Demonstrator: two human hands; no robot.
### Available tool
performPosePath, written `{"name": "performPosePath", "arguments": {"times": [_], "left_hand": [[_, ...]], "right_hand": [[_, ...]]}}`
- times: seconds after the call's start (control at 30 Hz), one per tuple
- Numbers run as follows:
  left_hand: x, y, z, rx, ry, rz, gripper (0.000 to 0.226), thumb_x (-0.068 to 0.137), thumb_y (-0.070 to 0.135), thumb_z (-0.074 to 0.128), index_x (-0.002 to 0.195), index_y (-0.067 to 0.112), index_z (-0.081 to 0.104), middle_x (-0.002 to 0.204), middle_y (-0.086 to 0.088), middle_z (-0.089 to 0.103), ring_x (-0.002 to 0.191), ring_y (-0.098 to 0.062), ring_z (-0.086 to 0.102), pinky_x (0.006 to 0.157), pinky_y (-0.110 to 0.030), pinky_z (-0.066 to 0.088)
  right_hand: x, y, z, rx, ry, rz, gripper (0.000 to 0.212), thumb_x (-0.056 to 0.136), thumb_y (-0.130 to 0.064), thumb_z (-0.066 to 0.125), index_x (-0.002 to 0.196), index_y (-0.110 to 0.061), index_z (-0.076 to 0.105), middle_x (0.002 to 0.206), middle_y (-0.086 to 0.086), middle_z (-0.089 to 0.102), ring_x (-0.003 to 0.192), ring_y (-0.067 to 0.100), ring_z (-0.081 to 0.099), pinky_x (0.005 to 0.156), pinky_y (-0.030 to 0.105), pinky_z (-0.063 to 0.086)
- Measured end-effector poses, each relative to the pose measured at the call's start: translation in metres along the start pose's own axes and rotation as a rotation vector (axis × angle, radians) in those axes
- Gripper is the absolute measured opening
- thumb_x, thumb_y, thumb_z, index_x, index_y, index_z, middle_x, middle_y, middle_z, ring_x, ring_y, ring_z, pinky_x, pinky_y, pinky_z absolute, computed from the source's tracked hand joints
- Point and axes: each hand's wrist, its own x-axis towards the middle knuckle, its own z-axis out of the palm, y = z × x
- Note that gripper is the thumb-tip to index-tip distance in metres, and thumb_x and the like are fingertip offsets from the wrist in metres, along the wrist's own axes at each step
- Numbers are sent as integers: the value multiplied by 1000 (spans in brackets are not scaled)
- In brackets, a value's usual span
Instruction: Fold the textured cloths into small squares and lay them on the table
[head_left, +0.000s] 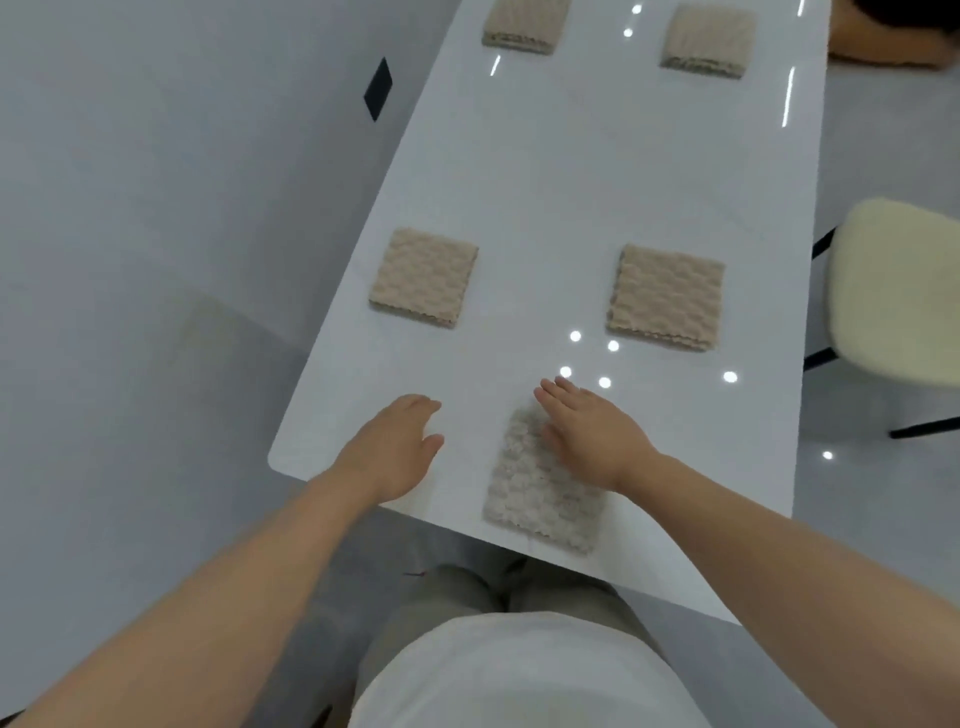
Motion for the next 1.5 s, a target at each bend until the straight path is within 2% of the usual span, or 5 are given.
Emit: {"name": "performPosePath", "arguments": {"times": [0.47,0.63,1.07,1.3,1.5], "left_hand": [[174,-83,-111,482,97,461,67,86,-7,62,150,3,44,162,-21,33,145,-39,39,113,-49,42],[217,-100,-105,650,93,679,71,95,8,37,161,1,12,169,-20,8,157,-37,10,127,-47,17],[284,-92,-120,669,102,792,69,102,20,31,160,5,-3,170,-14,-3,158,-29,-6,129,-42,2],[287,-90,-135,431,311,947,66,108,42,29,156,-3,32,166,-19,26,156,-32,20,126,-47,22],[324,-104,-140,616,149,815,88,102,66,15,162,2,4,171,-15,-1,158,-26,-5,129,-44,7]], "right_hand": [[161,-74,-45,-25,115,293,59,107,-15,32,161,-5,10,170,13,8,157,29,6,127,40,11],[215,-102,-36,-103,38,368,63,105,-14,22,160,-2,-5,169,15,-8,156,31,-10,127,45,1],[262,-82,-43,-131,11,473,63,104,-21,13,160,-4,-10,169,13,-14,156,28,-15,127,47,-3],[259,-75,-43,-124,398,405,66,99,-41,26,148,-2,48,158,15,41,151,30,31,123,51,24],[277,-47,-47,-60,160,363,80,104,-59,24,162,-8,1,170,8,-5,157,21,-9,127,48,-3]]}}
